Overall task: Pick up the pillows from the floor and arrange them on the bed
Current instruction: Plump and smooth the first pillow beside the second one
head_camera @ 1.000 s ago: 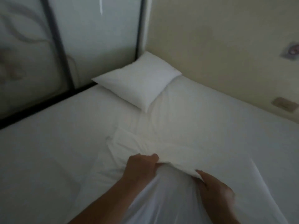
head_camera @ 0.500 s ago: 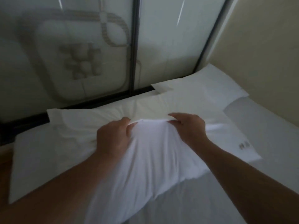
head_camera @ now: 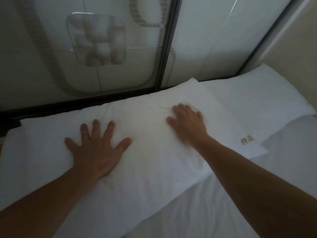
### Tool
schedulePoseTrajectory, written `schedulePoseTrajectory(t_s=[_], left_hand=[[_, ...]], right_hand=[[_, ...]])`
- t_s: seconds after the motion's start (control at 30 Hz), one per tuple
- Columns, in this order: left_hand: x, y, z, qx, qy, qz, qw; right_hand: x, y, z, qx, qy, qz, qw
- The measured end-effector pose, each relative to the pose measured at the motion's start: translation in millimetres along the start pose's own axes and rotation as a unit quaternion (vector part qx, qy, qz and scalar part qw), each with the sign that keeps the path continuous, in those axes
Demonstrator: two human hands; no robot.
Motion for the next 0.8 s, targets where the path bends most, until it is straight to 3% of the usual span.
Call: schedulePoseTrajectory(t_s=[0.1,0.2,0.43,0.6,0.8], left_hand=[[-7.9,1.6,-13.7,-0.002,-0.014,-0.012,1.000],[-16.9,10.7,-15.6,-0.028,0.004,-0.031,0.999],[-10.1,1.8,28.6,0.072,0.159,0.013,0.985],[-13.7,-15.4,101.1,0.097,0.260,0.002,0.961],[1.1,-11.7,85.0,0.076,0.247,-0.011,0.966]], right_hand=[[-18.9,67.8,29.6,0.039,0.052,-0.190,0.980],[-10.2,101.8,27.5,0.018,0.063,-0.276,0.959],[-14.1,98.9,39.8,0.094,0.122,-0.227,0.962],[-14.6,88.4,97.0,0.072,0.188,-0.218,0.955],[11.1,104.5,70.7,0.060,0.156,-0.241,0.956]])
Point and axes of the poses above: each hand's wrist, its own x-axis away from the middle knuckle, its own z-axis out of the back of the hand, y = z × x, the point moved 9 cm from there along -x, towards the middle knuckle, and after that the axes turned 14 degrees about -x, right-handed, at the moved point
